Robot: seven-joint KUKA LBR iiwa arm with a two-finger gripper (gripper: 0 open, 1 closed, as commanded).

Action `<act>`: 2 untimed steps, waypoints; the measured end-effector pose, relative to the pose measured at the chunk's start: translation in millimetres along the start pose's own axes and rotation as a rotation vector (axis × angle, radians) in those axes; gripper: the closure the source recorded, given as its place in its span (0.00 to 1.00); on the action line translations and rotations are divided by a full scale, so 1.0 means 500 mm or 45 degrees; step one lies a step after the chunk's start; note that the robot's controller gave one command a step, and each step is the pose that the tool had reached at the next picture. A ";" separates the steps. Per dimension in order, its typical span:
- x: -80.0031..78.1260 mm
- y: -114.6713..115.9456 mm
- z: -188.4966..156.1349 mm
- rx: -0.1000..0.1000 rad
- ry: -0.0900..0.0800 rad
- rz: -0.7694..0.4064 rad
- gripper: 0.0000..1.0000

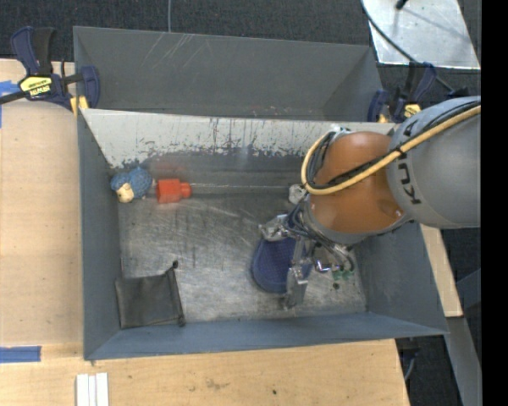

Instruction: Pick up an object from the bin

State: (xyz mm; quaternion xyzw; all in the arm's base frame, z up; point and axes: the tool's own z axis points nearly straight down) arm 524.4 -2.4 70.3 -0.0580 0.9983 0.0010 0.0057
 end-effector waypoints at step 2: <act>0.031 -0.015 -0.395 0.004 0.000 -0.268 1.00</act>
Offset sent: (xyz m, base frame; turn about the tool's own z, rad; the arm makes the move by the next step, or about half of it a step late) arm 0.0000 0.0000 0.0000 0.0000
